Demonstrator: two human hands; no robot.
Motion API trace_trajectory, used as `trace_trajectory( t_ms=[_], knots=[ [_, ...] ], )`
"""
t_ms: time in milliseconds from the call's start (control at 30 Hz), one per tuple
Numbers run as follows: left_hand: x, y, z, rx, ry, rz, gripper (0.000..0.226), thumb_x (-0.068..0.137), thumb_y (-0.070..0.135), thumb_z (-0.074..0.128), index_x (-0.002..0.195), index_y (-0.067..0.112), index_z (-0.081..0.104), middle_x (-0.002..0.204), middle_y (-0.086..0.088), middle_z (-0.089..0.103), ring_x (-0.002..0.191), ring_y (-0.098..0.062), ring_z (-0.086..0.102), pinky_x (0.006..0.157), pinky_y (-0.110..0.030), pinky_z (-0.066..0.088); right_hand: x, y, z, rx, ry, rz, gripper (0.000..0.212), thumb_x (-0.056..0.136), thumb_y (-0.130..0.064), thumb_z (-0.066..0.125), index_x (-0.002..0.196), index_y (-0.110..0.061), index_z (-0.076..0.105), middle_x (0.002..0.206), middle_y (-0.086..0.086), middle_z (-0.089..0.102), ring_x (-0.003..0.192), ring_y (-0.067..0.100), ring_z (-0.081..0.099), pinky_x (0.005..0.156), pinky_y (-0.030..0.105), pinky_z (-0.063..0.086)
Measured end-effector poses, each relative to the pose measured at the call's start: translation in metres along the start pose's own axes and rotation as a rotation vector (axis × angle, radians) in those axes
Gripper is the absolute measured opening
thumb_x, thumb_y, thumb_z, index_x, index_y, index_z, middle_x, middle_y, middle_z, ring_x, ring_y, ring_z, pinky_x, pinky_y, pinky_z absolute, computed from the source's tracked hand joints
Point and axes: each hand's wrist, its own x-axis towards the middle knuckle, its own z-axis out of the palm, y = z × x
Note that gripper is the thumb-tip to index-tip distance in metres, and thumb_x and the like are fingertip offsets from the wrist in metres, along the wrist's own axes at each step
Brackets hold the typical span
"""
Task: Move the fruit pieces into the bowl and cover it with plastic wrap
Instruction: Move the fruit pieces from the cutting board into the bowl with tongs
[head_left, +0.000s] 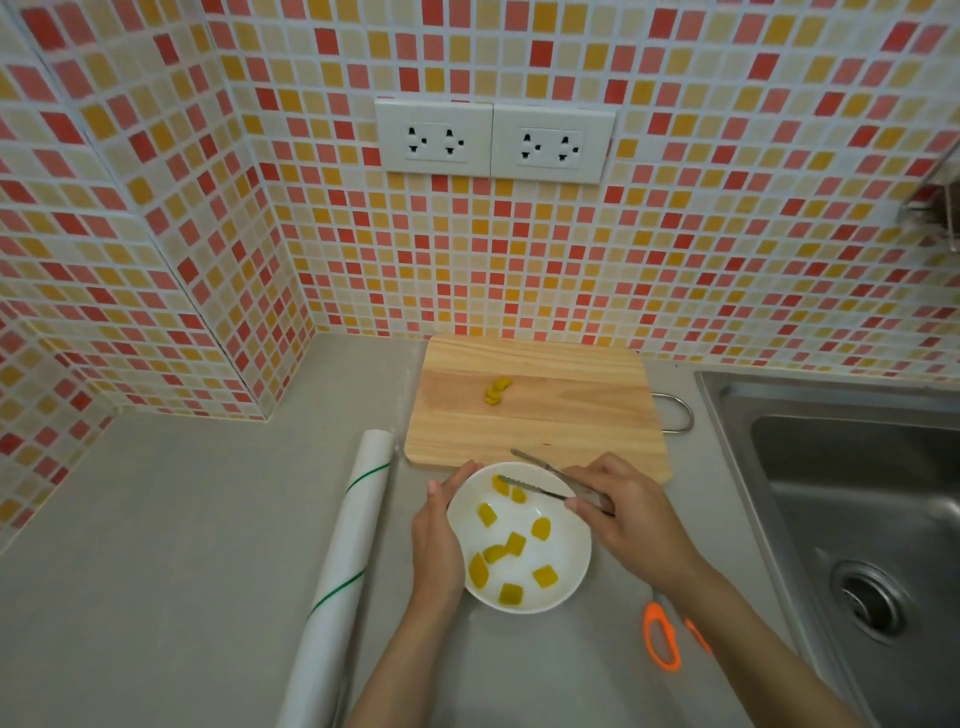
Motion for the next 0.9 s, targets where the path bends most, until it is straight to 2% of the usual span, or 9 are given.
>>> trace_trajectory(
  t_ms=[67, 167, 233, 300, 367, 467, 667, 800, 900],
  knots=[
    [-0.001, 0.001, 0.001, -0.005, 0.004, -0.007, 0.052, 0.102, 0.032, 0.019, 0.104, 0.022, 0.070, 0.107, 0.004, 0.071, 0.091, 0.000, 0.068, 0.073, -0.013, 0.052, 0.000, 0.000, -0.006, -0.037, -0.011, -0.001, 0.033, 0.084, -0.023, 0.064, 0.117, -0.022, 0.063, 0.089, -0.006, 0.052, 0.072, -0.003, 0.047, 0.068, 0.027, 0.045],
    [-0.001, 0.001, 0.000, 0.001, 0.005, -0.007, 0.053, 0.102, 0.034, 0.019, 0.108, 0.020, 0.070, 0.111, 0.001, 0.071, 0.098, -0.005, 0.066, 0.078, -0.016, 0.054, 0.008, 0.002, -0.013, -0.039, 0.015, -0.023, 0.035, 0.082, -0.020, 0.066, 0.117, -0.017, 0.063, 0.084, -0.013, 0.047, 0.070, -0.015, 0.047, 0.063, 0.008, 0.035],
    [-0.002, 0.001, 0.000, 0.004, 0.007, -0.005, 0.055, 0.102, 0.033, 0.018, 0.114, 0.014, 0.068, 0.115, -0.002, 0.069, 0.102, -0.007, 0.064, 0.079, -0.015, 0.053, 0.020, 0.005, -0.015, -0.046, 0.057, -0.009, 0.034, 0.082, -0.018, 0.066, 0.116, -0.014, 0.063, 0.081, -0.014, 0.044, 0.071, -0.017, 0.048, 0.059, 0.005, 0.032],
    [-0.002, 0.002, 0.001, -0.006, 0.007, -0.012, 0.054, 0.102, 0.033, 0.019, 0.114, 0.013, 0.067, 0.116, -0.002, 0.069, 0.101, -0.006, 0.064, 0.077, -0.014, 0.053, 0.037, 0.010, -0.012, -0.080, 0.087, 0.035, 0.033, 0.084, -0.021, 0.065, 0.116, -0.015, 0.063, 0.083, -0.007, 0.048, 0.066, -0.005, 0.048, 0.060, 0.014, 0.033],
    [-0.002, 0.001, 0.001, -0.006, 0.008, -0.015, 0.054, 0.102, 0.033, 0.019, 0.113, 0.015, 0.068, 0.115, -0.001, 0.069, 0.101, -0.005, 0.065, 0.079, -0.015, 0.053, 0.056, 0.015, -0.005, -0.118, 0.076, 0.105, 0.031, 0.085, -0.024, 0.062, 0.115, -0.016, 0.063, 0.088, 0.002, 0.052, 0.075, 0.010, 0.052, 0.066, 0.027, 0.039],
    [-0.001, 0.001, 0.000, 0.006, 0.015, -0.017, 0.054, 0.102, 0.033, 0.019, 0.110, 0.018, 0.070, 0.114, 0.001, 0.070, 0.100, -0.005, 0.066, 0.081, -0.017, 0.053, 0.085, 0.019, 0.010, -0.158, 0.004, 0.173, 0.026, 0.087, -0.027, 0.060, 0.108, -0.014, 0.066, 0.086, 0.006, 0.049, 0.089, 0.030, 0.056, 0.068, 0.031, 0.038],
    [-0.003, 0.002, 0.001, 0.003, 0.024, -0.047, 0.054, 0.102, 0.034, 0.019, 0.110, 0.020, 0.070, 0.114, 0.002, 0.071, 0.106, -0.013, 0.065, 0.095, -0.032, 0.049, 0.120, 0.012, 0.041, -0.198, -0.076, 0.200, 0.029, 0.090, -0.028, 0.053, 0.113, -0.015, 0.064, 0.094, 0.011, 0.051, 0.097, 0.033, 0.055, 0.073, 0.035, 0.043],
    [-0.001, -0.001, 0.000, 0.022, 0.016, -0.034, 0.056, 0.102, 0.030, 0.017, 0.115, 0.012, 0.068, 0.114, 0.002, 0.070, 0.099, -0.003, 0.066, 0.078, -0.012, 0.052, 0.122, 0.013, 0.045, -0.190, -0.042, 0.204, 0.025, 0.092, -0.024, 0.050, 0.107, -0.017, 0.069, 0.095, 0.015, 0.058, 0.092, 0.033, 0.056, 0.071, 0.036, 0.043],
    [-0.001, -0.001, 0.000, 0.023, 0.014, -0.031, 0.055, 0.102, 0.030, 0.017, 0.115, 0.012, 0.068, 0.113, 0.003, 0.071, 0.098, -0.003, 0.067, 0.076, -0.012, 0.052, 0.111, 0.012, 0.037, -0.161, -0.007, 0.172, 0.024, 0.091, -0.023, 0.052, 0.108, -0.019, 0.070, 0.090, 0.015, 0.060, 0.089, 0.032, 0.056, 0.069, 0.036, 0.042]
  ],
)
